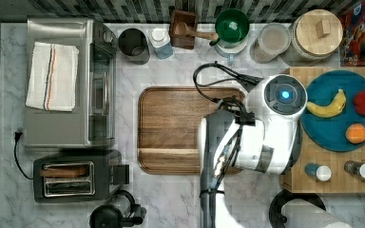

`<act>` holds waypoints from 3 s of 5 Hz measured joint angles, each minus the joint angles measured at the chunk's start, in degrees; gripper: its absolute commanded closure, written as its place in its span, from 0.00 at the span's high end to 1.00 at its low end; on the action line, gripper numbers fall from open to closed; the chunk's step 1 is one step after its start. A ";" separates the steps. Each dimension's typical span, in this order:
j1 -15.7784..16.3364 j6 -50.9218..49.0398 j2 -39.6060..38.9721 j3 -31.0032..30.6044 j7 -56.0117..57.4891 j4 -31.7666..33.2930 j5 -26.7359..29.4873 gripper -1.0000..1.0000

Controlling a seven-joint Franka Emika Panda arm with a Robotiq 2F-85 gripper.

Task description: Open the drawer.

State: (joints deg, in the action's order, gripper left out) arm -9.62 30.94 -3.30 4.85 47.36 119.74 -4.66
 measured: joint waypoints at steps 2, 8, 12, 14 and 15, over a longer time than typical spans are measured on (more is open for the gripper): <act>-3.83 1.59 -2.51 2.44 10.32 1.79 -0.33 1.00; -4.92 25.37 -7.37 4.29 12.06 9.51 -2.62 1.00; -4.66 27.42 -9.06 4.26 11.89 10.97 -3.58 1.00; -3.53 30.27 -10.61 3.82 8.98 11.19 -1.77 1.00; -3.46 30.44 -10.72 4.30 5.65 10.97 -0.93 1.00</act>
State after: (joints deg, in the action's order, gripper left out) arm -13.07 61.38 -14.02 9.15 53.02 130.71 -5.59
